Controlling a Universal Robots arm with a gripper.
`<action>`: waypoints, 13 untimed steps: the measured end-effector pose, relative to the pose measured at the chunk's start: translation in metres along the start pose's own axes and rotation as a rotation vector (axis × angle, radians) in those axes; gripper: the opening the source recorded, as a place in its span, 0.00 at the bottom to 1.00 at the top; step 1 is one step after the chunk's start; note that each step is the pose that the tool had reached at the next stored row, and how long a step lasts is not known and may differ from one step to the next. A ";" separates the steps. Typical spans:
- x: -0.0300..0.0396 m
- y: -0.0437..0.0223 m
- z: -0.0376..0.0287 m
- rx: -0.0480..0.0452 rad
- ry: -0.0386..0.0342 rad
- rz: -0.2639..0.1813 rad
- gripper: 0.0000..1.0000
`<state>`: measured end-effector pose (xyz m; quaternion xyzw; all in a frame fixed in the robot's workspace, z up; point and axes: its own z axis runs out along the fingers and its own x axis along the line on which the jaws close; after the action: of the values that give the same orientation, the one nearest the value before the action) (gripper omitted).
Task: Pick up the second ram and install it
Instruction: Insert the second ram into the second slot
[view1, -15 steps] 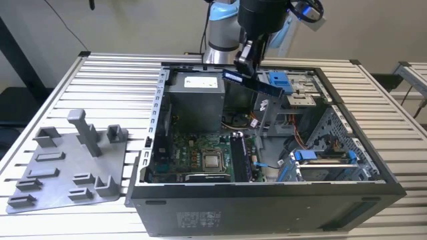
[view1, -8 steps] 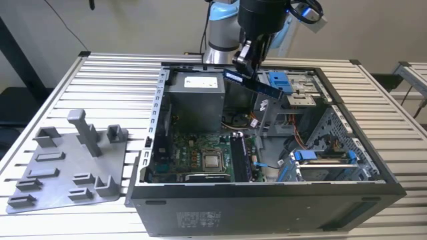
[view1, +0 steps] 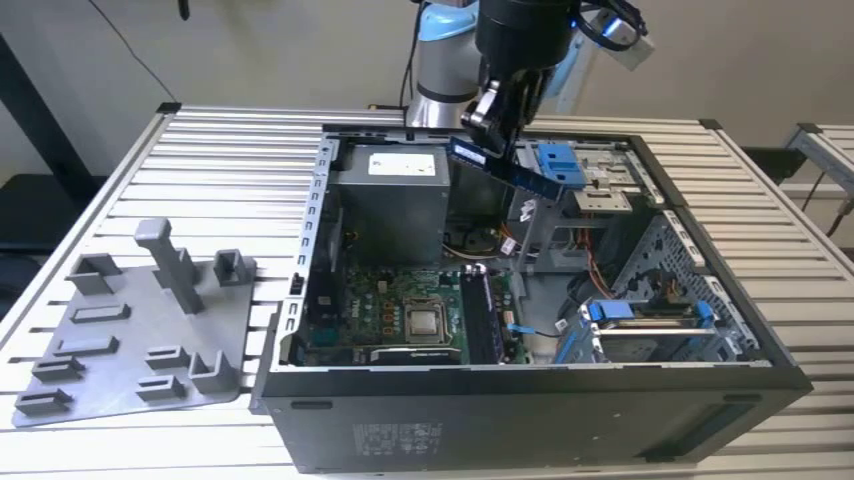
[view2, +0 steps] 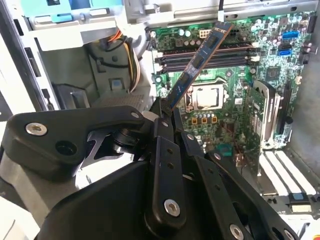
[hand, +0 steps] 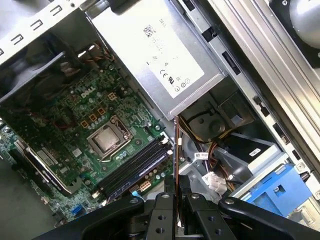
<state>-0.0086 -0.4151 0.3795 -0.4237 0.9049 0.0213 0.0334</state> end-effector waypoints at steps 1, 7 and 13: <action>0.0000 0.0000 0.0001 0.0005 -0.0001 0.007 0.14; 0.0000 0.0000 0.0004 0.0037 -0.0004 0.046 0.14; 0.0001 0.0000 0.0011 0.0067 -0.0005 0.082 0.14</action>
<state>-0.0086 -0.4151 0.3783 -0.3861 0.9216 0.0197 0.0341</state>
